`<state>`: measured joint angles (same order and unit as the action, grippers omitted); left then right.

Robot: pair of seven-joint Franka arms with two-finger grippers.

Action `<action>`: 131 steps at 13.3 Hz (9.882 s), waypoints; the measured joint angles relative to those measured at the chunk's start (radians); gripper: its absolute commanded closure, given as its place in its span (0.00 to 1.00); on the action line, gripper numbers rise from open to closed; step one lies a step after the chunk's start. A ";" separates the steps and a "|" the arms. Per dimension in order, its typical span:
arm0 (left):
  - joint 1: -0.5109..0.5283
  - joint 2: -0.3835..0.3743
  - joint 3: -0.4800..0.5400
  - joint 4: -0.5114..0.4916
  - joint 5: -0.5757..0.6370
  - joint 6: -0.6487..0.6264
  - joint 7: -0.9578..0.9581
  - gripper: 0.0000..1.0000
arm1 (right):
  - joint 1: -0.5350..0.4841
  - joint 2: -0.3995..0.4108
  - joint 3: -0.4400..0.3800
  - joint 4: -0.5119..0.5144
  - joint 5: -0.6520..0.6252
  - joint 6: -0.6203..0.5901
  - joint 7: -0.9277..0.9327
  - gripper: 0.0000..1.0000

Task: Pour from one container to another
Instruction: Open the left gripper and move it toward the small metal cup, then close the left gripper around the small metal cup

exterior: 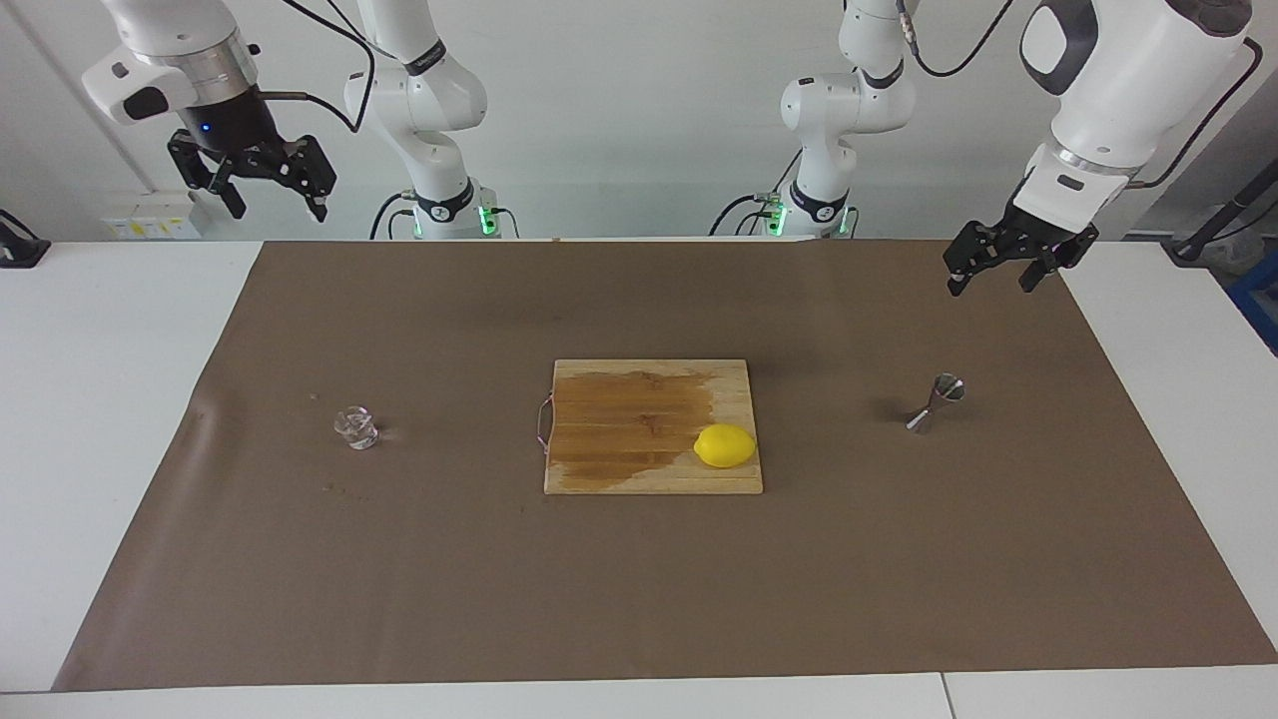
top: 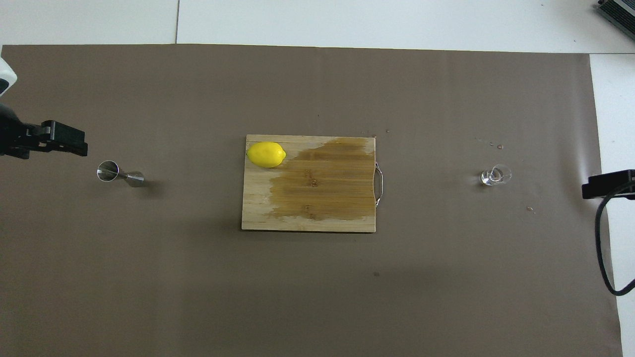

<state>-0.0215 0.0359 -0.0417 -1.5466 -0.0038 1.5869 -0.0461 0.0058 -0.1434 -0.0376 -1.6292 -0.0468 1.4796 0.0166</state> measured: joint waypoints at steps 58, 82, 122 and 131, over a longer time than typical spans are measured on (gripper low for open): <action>0.529 0.619 -0.054 0.106 -1.065 -0.441 -0.726 0.00 | 0.025 0.000 -0.026 0.000 0.000 -0.003 0.015 0.00; 0.591 0.787 -0.065 0.081 -1.117 -0.438 -0.837 0.00 | 0.024 0.000 -0.030 -0.002 0.033 -0.010 0.038 0.00; 0.695 0.787 -0.227 0.016 -1.009 -0.331 -0.742 0.41 | 0.025 0.000 -0.030 -0.002 0.034 -0.010 0.038 0.00; 0.695 0.787 -0.228 0.016 -1.008 -0.325 -0.765 0.68 | 0.025 0.000 -0.030 -0.002 0.034 -0.010 0.038 0.00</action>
<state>0.6739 0.8232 -0.2701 -1.5310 -1.0118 1.2617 -0.8108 0.0303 -0.1433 -0.0674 -1.6315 -0.0130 1.4697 0.0550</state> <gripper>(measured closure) 0.520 0.000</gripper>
